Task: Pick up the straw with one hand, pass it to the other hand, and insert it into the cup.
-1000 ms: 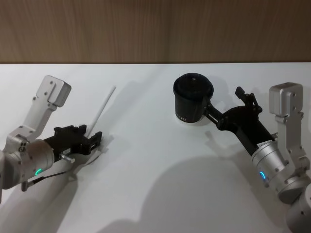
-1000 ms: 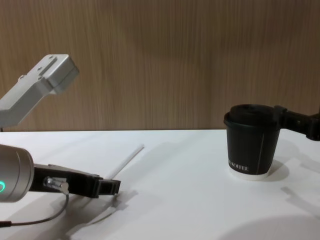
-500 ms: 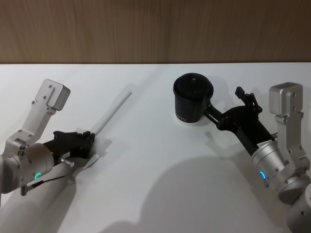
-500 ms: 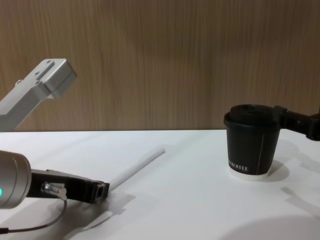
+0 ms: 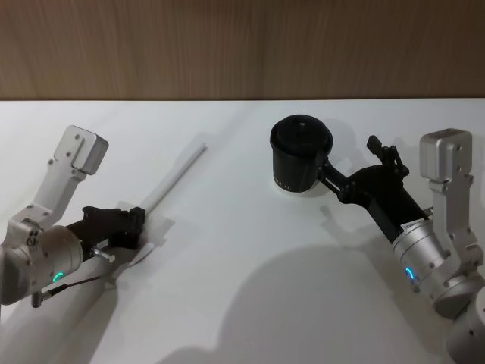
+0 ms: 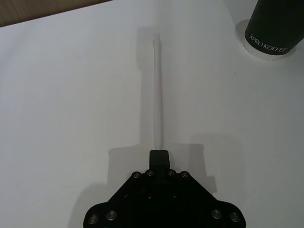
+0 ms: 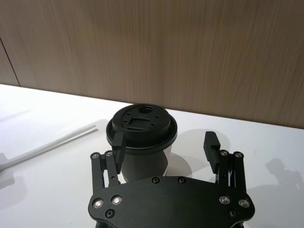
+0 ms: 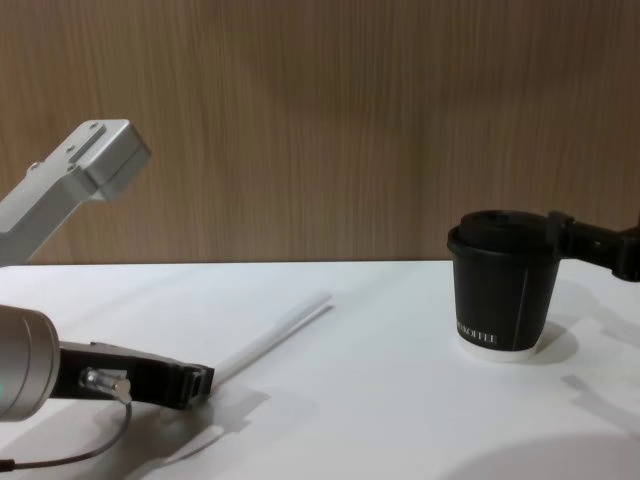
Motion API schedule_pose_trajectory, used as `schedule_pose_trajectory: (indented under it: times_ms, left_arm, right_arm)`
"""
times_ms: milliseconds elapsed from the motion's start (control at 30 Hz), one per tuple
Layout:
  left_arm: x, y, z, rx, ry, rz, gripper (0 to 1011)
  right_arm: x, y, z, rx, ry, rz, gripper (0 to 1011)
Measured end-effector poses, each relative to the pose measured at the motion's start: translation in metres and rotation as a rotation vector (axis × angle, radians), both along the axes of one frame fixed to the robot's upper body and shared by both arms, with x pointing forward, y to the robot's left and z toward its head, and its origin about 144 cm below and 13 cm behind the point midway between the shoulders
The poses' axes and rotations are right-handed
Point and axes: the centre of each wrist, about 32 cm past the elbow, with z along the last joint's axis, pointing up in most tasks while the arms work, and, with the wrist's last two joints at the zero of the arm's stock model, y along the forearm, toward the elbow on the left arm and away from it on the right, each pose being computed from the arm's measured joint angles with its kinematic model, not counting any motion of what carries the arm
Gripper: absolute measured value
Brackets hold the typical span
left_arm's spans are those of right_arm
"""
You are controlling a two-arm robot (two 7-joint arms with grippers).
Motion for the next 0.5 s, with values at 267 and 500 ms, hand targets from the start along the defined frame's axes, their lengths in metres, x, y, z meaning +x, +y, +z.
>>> schedule_pose_trajectory:
  times_ms: [267, 500]
  left_arm:
    - [0.0004, -0.0003, -0.0001, -0.014, -0.042, -0.004, 0]
    - [0.0019, -0.0015, 0.0024, -0.045, -0.122, -0.021, 0]
  right_arm:
    - [0.0000, 0.0000, 0.0000, 0.000, 0.000, 0.000, 1001]
    - [0.0000, 0.0000, 0.0000, 0.000, 0.000, 0.000, 1001]
